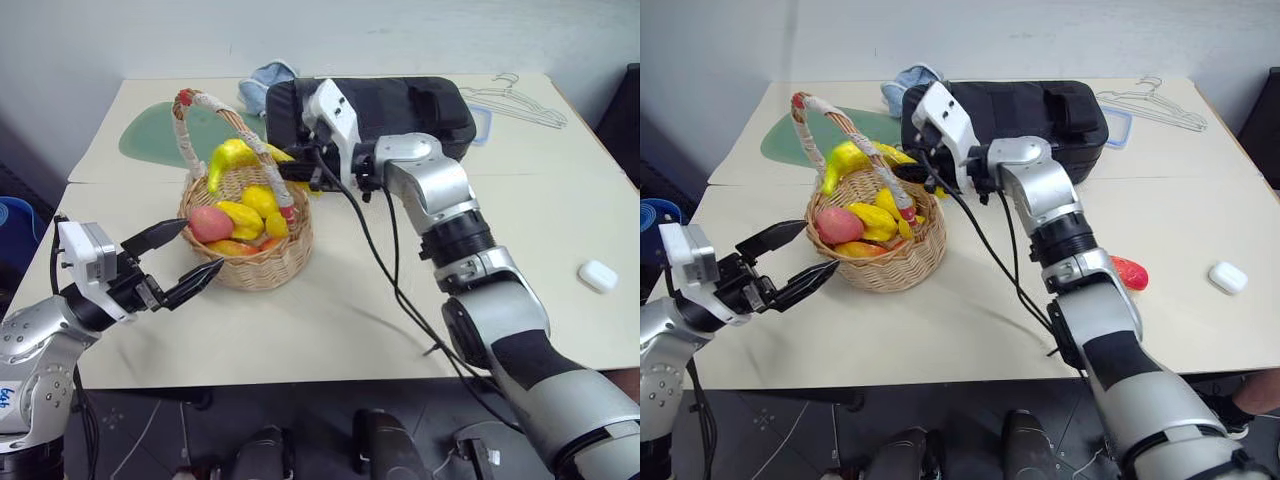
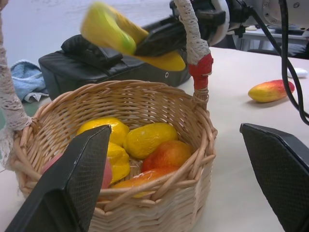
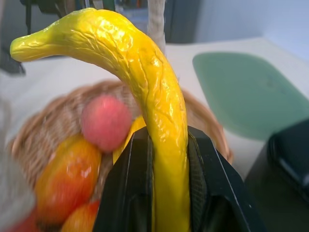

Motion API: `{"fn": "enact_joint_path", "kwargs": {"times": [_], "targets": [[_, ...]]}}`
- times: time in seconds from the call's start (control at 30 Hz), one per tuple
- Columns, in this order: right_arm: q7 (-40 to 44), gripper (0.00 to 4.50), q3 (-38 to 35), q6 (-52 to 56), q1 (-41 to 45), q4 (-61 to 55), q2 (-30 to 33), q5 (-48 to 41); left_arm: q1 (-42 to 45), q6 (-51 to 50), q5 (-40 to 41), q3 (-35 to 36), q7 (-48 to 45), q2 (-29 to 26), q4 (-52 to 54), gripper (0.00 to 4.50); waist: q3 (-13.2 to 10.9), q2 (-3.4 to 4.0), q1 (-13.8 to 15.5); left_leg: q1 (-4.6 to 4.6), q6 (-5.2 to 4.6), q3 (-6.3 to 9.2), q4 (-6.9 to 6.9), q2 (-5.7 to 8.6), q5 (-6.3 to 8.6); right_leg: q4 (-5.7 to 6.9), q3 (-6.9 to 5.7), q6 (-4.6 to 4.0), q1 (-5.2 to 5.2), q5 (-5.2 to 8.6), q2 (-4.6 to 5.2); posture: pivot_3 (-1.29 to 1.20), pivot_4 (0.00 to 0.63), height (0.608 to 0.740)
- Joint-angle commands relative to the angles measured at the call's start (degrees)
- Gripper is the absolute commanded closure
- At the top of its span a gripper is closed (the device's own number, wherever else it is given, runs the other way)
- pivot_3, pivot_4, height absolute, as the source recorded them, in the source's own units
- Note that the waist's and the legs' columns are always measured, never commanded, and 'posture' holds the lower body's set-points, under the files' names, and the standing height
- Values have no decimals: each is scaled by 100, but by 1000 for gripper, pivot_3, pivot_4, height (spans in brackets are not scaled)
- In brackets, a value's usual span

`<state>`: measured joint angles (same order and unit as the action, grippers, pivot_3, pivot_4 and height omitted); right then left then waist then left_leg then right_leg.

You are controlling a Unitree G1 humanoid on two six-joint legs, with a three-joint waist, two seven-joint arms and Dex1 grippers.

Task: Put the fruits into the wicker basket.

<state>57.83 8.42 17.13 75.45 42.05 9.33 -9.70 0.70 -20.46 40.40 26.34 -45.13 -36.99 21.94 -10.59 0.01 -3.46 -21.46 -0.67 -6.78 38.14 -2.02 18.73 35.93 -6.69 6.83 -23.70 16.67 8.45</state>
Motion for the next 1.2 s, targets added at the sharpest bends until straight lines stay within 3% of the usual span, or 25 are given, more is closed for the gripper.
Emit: {"fn": "enact_joint_path", "kwargs": {"times": [0.03, 0.23, 0.27, 0.57, 0.77, 0.93, 1.03, 1.2], "targets": [[286, 2261, -142, -388, 200, 185, -104, -109, -113, 131, -16, 14, 42, 40, 224, 0, 1, -4, 3, 0, 0, 0, 1, 1, 0, -1, 2, 0, 1, 0, 1, 0, 150, 740], [304, 182, -237, -807, 280, 589, -60, -16, -153, 173, -87, -84, 3, 34, 175, 0, 1, -5, 9, 0, 0, 1, 2, 1, 0, 0, 2, 0, 1, 0, 3, 0, 150, 740], [307, 60, -279, -897, 266, 637, -3, -20, -154, 176, -91, -102, -6, 30, 177, 0, 1, -5, 10, 0, 0, 1, 2, 2, 0, 0, 2, 0, 1, 0, 3, 0, 150, 740], [944, 60, -1021, -1485, -947, -475, 1505, -464, -261, 10, 131, -136, -371, -254, 315, 0, 1, -11, 79, -5, -5, 10, -1, 12, 4, -10, 1, 3, 5, -2, 8, 0, 150, 740], [843, 60, -1916, -1583, -3020, -2245, 2547, -943, -122, 157, -84, -375, -700, -408, 132, 0, 0, -11, 147, -4, -2, 4, -4, 7, 4, -16, -8, 3, 5, -2, 4, 0, 150, 740], [906, 60, -3353, -1918, -5981, -3536, 3424, -1199, -326, 90, -87, -386, -1009, -640, 240, 0, 1, -13, 282, 6, -4, -6, -4, 9, 5, -32, -16, 3, 24, -2, 4, 0, 150, 740], [675, 60, -4034, -1992, -7225, -3897, 3554, -1216, -432, 5, 12, -364, -1143, -761, 262, 0, 0, -11, 320, 5, -9, -16, -4, 13, 7, -55, -4, 3, 22, -1, 6, 0, 150, 740], [308, 60, -5028, -2484, -8669, -3277, 3392, -1152, -258, -29, -42, -637, -1357, -841, 203, 0, 4, -18, 321, 35, -17, -35, -3, 8, 8, -96, 9, -19, 48, -14, 6, 0, 150, 740]]}}
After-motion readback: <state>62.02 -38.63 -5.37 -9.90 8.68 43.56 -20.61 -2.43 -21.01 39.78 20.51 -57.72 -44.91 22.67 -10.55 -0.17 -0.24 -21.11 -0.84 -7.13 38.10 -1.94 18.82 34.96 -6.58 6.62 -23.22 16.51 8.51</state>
